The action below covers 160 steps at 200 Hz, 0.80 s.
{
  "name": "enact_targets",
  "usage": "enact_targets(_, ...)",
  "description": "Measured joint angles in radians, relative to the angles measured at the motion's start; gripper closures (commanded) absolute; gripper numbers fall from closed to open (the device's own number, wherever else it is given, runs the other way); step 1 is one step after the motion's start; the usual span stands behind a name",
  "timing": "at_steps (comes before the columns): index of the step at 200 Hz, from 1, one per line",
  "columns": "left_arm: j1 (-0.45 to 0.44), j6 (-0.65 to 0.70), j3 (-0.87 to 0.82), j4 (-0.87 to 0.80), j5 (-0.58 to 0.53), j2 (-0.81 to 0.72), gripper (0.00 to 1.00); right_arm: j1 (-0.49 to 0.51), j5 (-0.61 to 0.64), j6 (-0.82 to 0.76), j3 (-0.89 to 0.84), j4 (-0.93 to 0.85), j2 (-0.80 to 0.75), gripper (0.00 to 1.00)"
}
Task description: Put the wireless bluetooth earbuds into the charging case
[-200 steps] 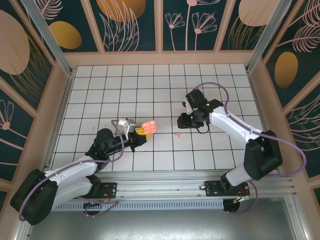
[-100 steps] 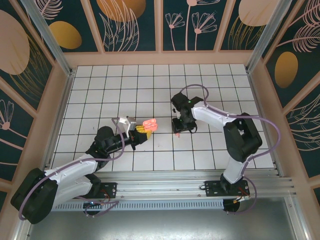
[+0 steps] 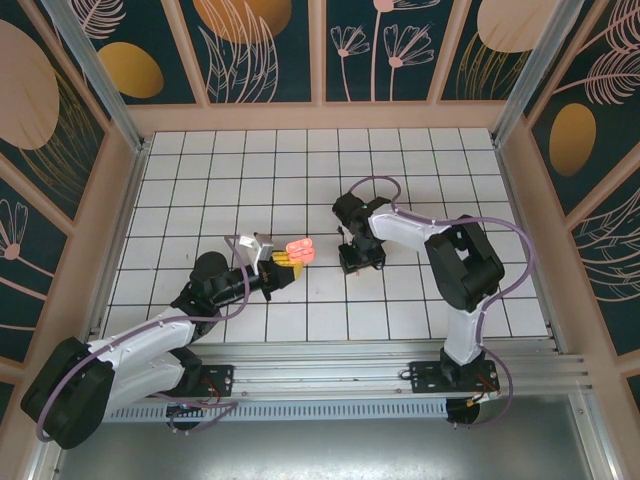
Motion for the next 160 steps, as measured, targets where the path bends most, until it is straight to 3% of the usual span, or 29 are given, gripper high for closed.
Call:
enact_targets(79,0.000,0.000,0.003,-0.011,0.000,0.000,0.82,0.002,0.000,-0.011,0.031,0.025,0.035,0.61)
enact_targets(160,0.000,0.000,0.013,-0.023,0.000,0.000,0.82,0.002,0.020,-0.029,0.040,0.025,0.051,0.70)
